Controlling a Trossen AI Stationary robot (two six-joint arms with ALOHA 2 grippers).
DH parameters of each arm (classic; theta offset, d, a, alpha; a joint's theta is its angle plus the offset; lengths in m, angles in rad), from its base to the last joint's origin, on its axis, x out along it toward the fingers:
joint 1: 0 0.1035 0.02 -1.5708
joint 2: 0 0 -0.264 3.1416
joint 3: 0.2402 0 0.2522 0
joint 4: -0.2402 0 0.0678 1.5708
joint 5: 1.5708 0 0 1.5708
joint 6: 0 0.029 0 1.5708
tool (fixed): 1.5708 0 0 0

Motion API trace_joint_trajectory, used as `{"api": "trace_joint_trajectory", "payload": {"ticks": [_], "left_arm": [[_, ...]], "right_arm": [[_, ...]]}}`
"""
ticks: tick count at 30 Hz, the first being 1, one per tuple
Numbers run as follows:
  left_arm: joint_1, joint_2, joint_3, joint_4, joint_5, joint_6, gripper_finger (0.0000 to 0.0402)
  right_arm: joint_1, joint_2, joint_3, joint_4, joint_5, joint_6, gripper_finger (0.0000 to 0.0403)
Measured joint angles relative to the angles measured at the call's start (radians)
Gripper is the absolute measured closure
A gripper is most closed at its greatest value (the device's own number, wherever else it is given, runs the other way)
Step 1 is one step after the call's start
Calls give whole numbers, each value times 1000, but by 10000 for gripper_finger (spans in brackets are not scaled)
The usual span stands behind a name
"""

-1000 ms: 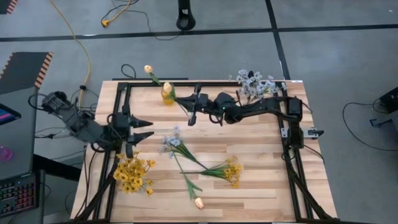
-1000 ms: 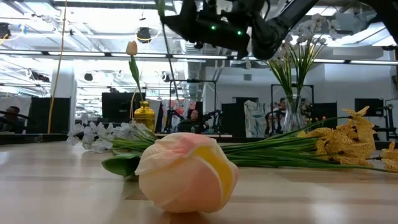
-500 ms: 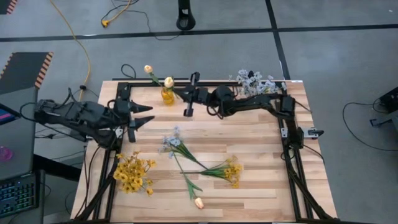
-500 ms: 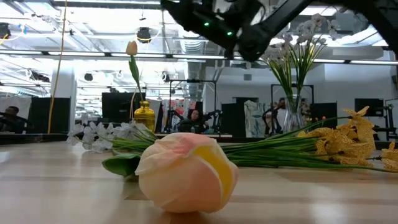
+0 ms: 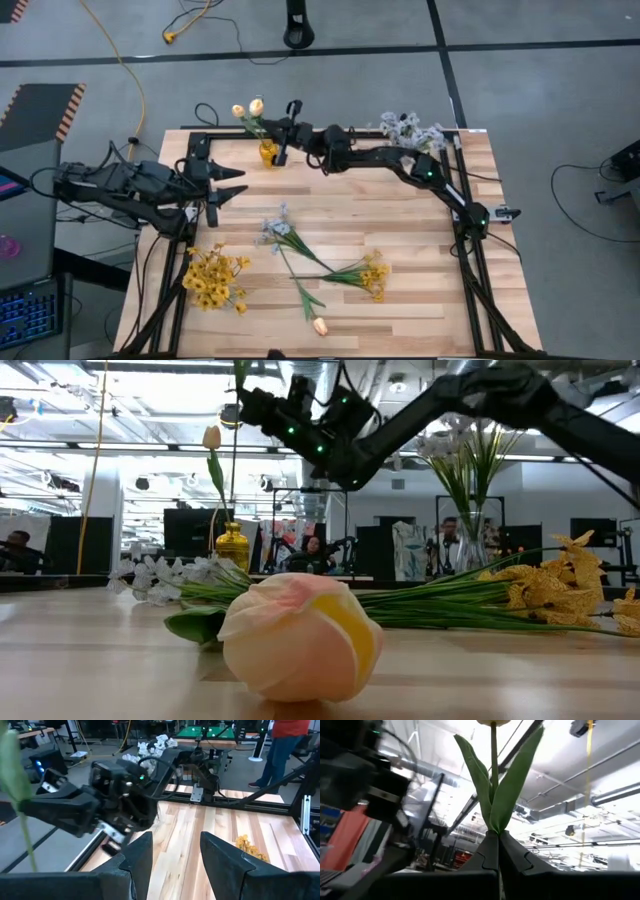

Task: Sort flowers into vase by color
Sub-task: Put the top pink tulip into the yellow vase

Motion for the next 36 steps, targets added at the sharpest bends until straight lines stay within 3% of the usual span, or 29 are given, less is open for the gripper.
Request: {"api": "trace_joint_trajectory", "payload": {"ticks": [5,28,36], "left_arm": [[0,-10,0,-2,0,0,249],[0,-27,0,-18,-7,-19,249],[0,-27,0,-17,-7,-20,249]], "right_arm": [[-32,63,76,-5,2,62,378],[-32,65,74,-172,5,55,373],[-32,65,74,-189,5,54,350]]}}
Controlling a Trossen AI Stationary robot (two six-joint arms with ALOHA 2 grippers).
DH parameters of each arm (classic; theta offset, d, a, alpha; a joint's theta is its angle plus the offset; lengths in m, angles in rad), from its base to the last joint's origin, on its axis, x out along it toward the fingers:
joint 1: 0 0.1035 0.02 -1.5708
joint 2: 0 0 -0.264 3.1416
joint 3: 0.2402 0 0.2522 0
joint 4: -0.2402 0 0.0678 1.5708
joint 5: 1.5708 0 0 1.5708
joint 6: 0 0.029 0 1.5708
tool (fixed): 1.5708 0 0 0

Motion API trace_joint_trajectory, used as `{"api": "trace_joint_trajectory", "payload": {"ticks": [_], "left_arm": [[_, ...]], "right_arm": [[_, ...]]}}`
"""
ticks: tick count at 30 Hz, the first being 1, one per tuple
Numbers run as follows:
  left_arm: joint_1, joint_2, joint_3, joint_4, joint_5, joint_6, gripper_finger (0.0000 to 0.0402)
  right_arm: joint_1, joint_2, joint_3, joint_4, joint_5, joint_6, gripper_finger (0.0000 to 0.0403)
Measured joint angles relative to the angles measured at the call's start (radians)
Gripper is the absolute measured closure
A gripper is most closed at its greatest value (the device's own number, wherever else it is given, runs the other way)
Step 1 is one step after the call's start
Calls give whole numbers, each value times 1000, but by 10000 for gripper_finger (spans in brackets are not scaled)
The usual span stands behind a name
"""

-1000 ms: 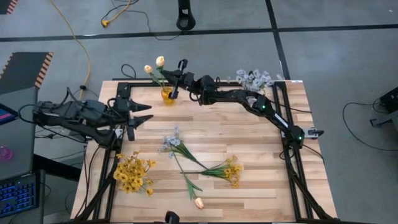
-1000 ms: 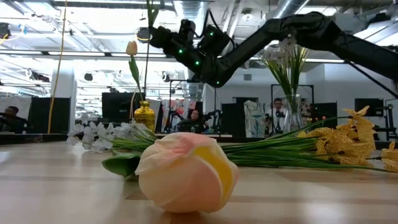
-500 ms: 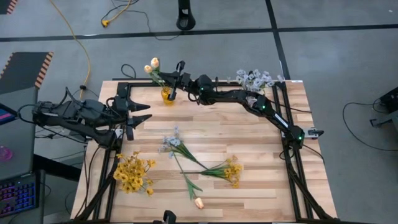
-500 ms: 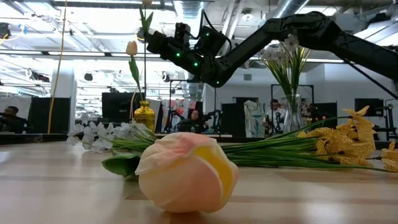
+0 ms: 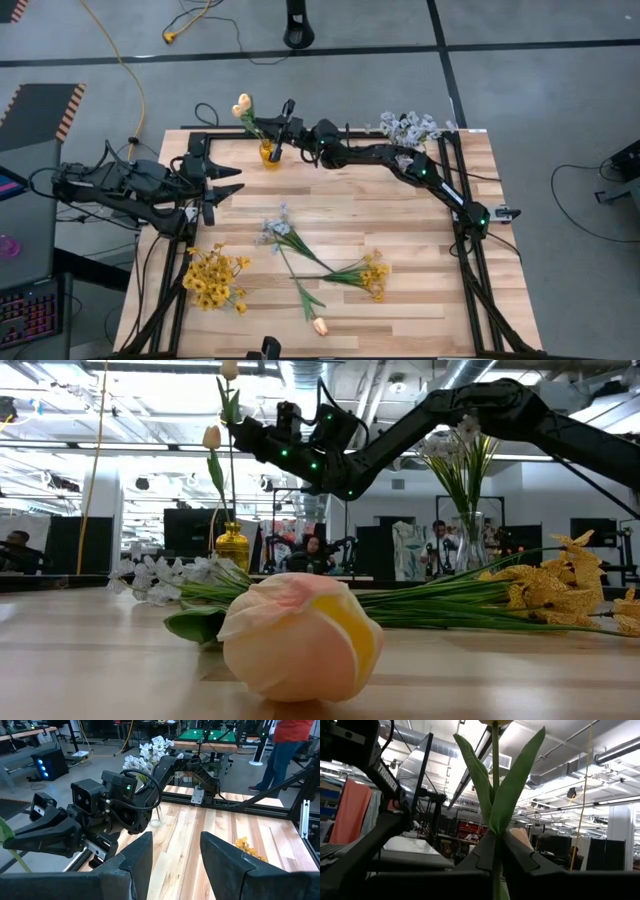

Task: Sort flowers into vase by color
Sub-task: Put the top pink tulip into the yellow vase

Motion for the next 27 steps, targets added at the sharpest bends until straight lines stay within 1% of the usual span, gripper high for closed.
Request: {"api": "trace_joint_trajectory", "payload": {"ticks": [8,13,15,20,27], "left_arm": [[0,0,0,1,-4,0,249],[0,0,0,1,-4,0,249],[0,0,0,1,-4,0,249],[0,0,0,1,-4,0,249],[0,0,0,1,-4,0,249]], "right_arm": [[0,0,0,-46,4,0,347],[4,0,0,-77,73,-1,343],[5,-1,0,-90,78,-1,335],[7,-1,0,-107,78,-2,294],[7,-2,0,-135,78,0,210]]}}
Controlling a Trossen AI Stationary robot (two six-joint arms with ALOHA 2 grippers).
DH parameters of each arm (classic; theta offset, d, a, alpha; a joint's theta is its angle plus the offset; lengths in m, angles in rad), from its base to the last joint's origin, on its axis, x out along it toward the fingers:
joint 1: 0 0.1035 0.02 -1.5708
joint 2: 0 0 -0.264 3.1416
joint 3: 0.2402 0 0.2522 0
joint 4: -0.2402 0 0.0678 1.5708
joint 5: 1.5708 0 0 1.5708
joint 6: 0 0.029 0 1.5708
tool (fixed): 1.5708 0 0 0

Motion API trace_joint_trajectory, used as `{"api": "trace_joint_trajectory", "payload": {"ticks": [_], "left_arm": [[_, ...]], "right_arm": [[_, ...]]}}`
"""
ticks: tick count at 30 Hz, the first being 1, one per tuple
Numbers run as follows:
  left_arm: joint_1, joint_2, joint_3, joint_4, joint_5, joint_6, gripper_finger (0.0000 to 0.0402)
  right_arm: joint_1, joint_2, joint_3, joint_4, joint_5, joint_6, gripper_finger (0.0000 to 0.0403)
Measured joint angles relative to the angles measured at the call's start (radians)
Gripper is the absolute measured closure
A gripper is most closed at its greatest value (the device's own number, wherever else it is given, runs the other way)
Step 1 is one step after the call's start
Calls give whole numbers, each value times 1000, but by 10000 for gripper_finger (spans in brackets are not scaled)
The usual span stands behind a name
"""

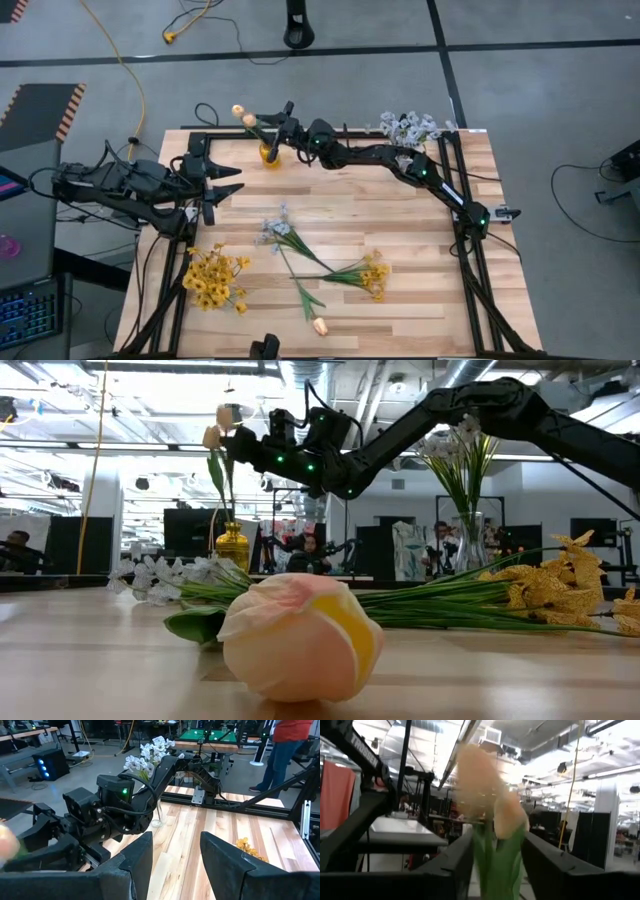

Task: Sort flowers into vase by color
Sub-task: Put the top pink tulip into the yellow vase

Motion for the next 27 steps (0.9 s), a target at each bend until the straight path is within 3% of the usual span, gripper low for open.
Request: {"api": "trace_joint_trajectory", "payload": {"ticks": [7,19,27], "left_arm": [[0,0,0,0,0,0,249],[0,0,0,-10,4,0,249],[0,0,0,-15,4,0,249]], "right_arm": [[4,-16,0,-118,0,0,149],[4,-26,0,-195,0,0,145],[7,-65,0,-365,0,8,145]]}}
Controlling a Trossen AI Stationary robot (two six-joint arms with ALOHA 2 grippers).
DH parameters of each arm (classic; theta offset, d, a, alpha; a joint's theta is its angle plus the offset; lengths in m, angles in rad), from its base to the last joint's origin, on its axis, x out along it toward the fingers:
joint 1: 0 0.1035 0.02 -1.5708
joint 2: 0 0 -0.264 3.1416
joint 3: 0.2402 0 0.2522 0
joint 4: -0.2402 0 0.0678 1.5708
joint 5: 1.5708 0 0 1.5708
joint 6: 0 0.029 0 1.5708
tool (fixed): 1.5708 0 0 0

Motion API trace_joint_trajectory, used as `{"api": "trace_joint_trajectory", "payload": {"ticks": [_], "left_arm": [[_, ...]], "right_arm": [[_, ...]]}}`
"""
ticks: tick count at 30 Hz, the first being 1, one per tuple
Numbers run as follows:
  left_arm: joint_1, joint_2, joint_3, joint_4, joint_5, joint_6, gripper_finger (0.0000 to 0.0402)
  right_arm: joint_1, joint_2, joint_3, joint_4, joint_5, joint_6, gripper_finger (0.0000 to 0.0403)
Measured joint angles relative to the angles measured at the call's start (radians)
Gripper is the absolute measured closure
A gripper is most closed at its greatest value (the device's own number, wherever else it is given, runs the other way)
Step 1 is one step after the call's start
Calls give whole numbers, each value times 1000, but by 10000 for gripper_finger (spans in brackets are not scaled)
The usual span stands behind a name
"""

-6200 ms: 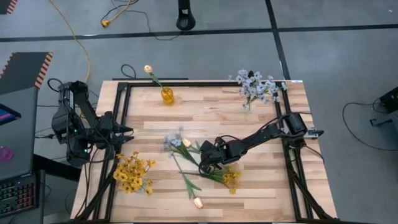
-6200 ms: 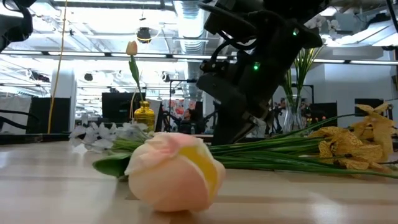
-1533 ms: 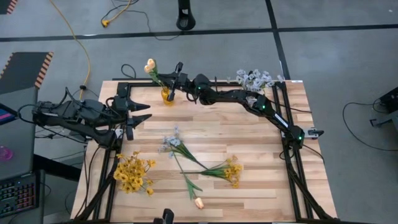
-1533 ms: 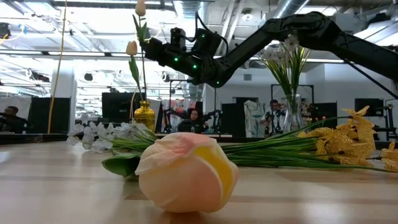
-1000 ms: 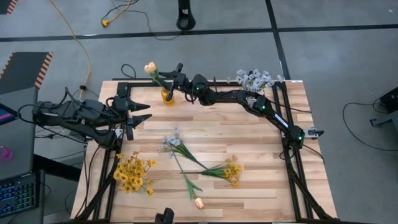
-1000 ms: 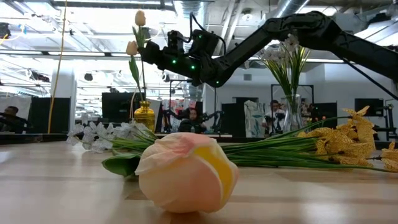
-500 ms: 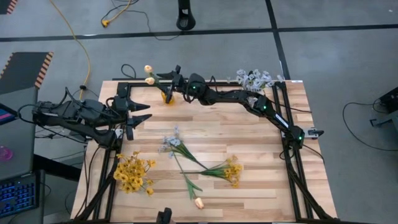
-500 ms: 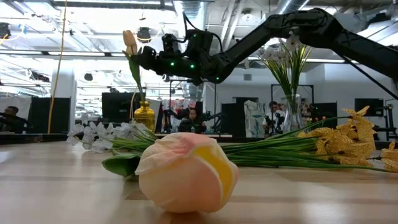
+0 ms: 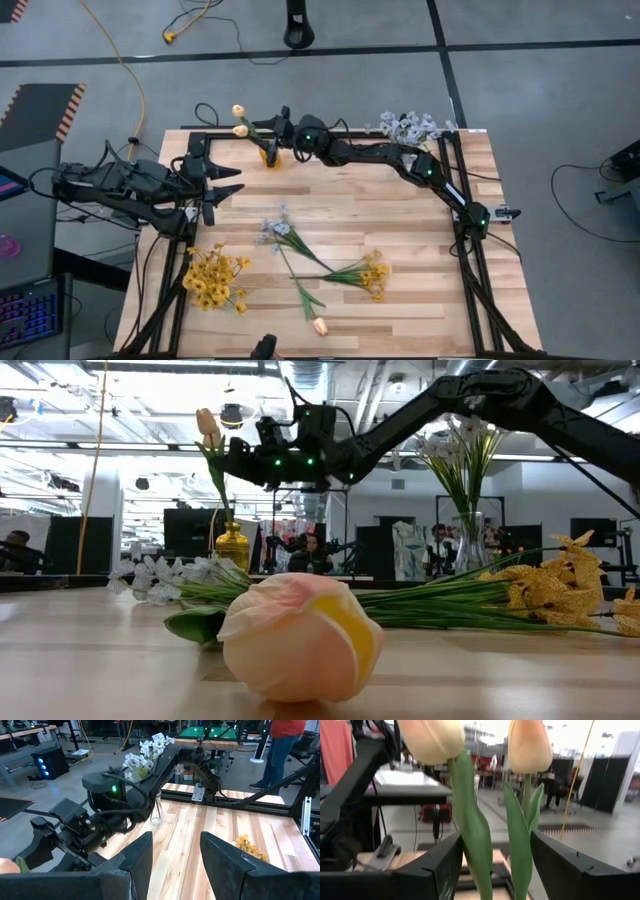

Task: Sort flowers into vase by color
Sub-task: Put the top pink tulip into the yellow vase, then put the white flowers into the top transparent vase

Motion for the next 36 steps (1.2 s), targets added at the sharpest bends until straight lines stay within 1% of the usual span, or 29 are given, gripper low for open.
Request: {"api": "trace_joint_trajectory", "payload": {"ticks": [12,16,19,24,32,36], "left_arm": [[0,0,0,-61,-3,-5,249],[0,0,0,-103,8,-31,249],[0,0,0,-126,9,-32,249],[0,0,0,-132,11,-33,249],[0,-18,0,-187,11,-64,249],[0,-18,0,-199,12,-64,249]], "right_arm": [[9,-139,0,-473,8,0,145],[21,-164,0,-567,8,-23,145],[31,-178,0,-578,8,-50,145],[45,-180,0,-565,7,-51,145],[56,-180,0,-516,7,-54,145],[56,-180,34,-527,6,-53,145]]}}
